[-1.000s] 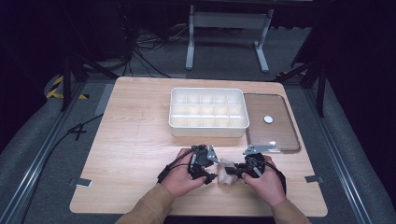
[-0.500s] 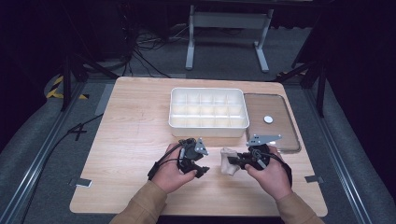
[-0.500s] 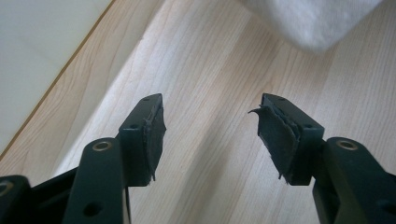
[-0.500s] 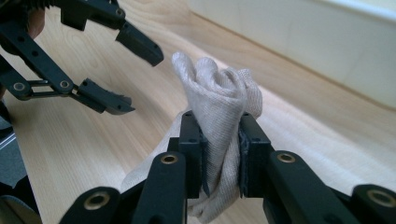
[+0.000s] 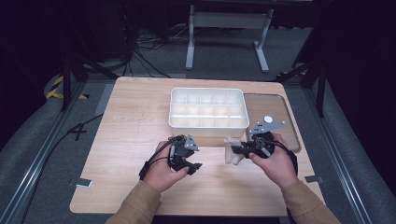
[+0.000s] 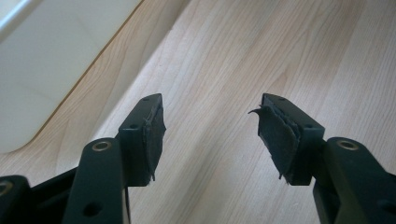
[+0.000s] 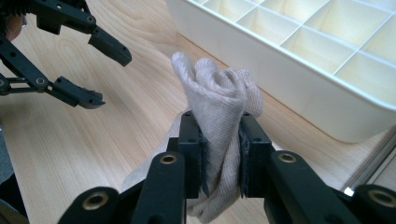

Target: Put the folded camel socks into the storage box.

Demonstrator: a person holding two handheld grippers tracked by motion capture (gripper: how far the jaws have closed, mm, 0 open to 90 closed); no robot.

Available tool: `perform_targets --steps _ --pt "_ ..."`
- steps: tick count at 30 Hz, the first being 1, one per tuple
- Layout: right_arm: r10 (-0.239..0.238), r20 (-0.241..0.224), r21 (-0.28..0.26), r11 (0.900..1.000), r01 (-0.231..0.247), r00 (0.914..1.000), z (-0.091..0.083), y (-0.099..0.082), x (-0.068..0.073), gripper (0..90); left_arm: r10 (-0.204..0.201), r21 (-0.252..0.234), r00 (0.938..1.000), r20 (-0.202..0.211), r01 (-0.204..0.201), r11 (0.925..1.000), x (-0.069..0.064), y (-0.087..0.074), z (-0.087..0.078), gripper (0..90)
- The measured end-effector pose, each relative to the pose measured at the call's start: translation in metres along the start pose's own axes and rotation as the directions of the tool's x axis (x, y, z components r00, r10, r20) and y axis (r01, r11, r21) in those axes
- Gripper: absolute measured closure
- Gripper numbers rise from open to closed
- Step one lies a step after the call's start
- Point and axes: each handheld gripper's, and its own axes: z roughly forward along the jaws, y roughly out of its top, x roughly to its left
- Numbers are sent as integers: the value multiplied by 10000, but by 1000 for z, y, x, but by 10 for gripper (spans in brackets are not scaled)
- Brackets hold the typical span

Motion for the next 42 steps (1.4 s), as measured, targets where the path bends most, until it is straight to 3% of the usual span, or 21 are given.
perform_targets --steps 5,12,15,27,35,42 --pt "-14 -40 -118 9999 13 10000 -3 5 -2 745 -134 -43 9999 -106 133 9999 2 -3 -4 416" --pt "-500 421 -126 9986 506 9979 -4 11 -4 742 -333 -129 9990 -295 329 9994 4 -8 -8 399" --pt "-492 425 -117 9987 498 9979 -5 15 -7 742 -458 -205 9984 -345 451 9988 6 -11 -10 400" --pt "-742 832 -95 9971 753 9938 -4 39 -27 740 -812 -324 9949 -596 794 9963 11 -23 -20 401" --pt "-1372 686 99 9905 1369 9882 -3 59 -44 736 -1188 -446 9893 -848 1153 9923 15 -36 -30 400" --pt "-2376 421 563 9703 2352 9704 1 75 -61 736 -1399 -554 9854 -965 1350 9893 17 -43 -36 400"
